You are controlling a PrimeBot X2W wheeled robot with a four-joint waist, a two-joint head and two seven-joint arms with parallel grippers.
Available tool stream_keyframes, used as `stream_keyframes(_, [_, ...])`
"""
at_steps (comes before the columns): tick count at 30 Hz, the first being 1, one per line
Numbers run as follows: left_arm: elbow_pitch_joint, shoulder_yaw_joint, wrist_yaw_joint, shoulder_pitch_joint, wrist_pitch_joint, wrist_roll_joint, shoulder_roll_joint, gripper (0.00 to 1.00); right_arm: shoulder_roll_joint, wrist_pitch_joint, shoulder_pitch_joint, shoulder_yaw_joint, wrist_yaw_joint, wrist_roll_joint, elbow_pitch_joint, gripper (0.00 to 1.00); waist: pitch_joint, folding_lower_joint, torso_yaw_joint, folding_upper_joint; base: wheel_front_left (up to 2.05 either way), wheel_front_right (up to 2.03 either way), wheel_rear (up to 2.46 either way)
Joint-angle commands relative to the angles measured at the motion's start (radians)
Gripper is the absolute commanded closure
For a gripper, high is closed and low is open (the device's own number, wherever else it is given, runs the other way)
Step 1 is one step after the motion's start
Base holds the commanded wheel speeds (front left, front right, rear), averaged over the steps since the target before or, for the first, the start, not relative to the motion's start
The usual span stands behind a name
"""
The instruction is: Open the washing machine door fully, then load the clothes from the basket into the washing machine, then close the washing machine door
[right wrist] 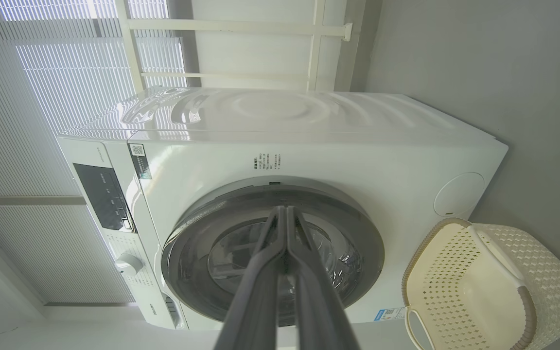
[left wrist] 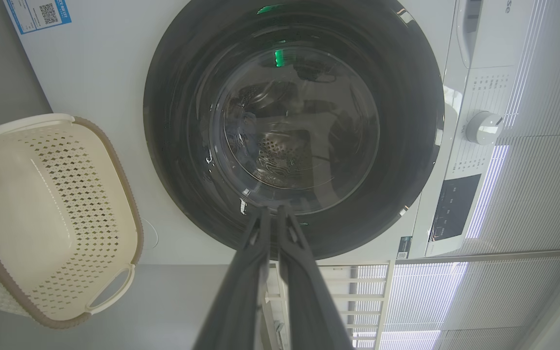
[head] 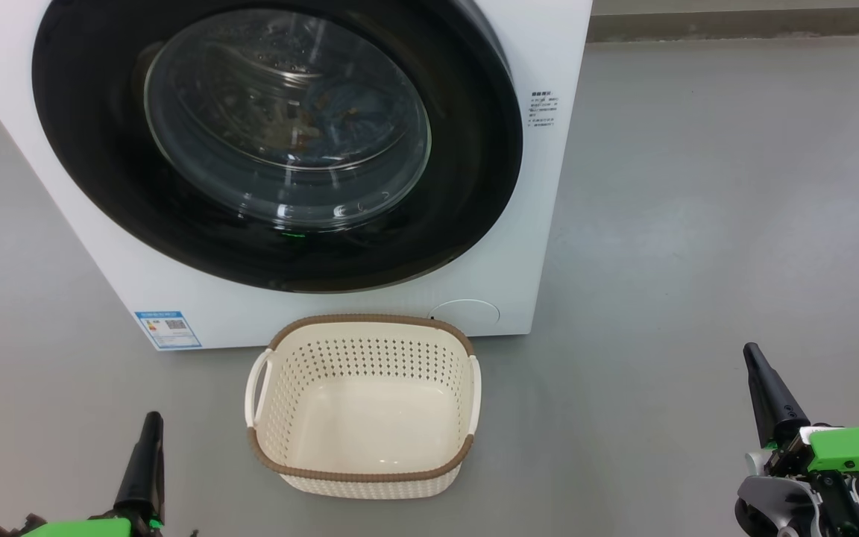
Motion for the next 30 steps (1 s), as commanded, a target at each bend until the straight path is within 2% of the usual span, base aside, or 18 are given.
stream_keyframes(1, [-0.015,0.034,-0.004,-0.043,0.007,-0.009,0.008,1.0,-0.009,0.006,-0.014,0.019,0.002,-0.001,-0.029,1.0,0.0,0.0,0.0,0.0,0.0,0.0,0.0])
stream_keyframes(30, [-0.015,0.034,-0.004,-0.043,0.007,-0.008,0.008,1.0,-0.008,0.007,-0.014,0.018,0.002,-0.002,-0.029,1.0,0.0,0.0,0.0,0.0,0.0,0.0,0.0])
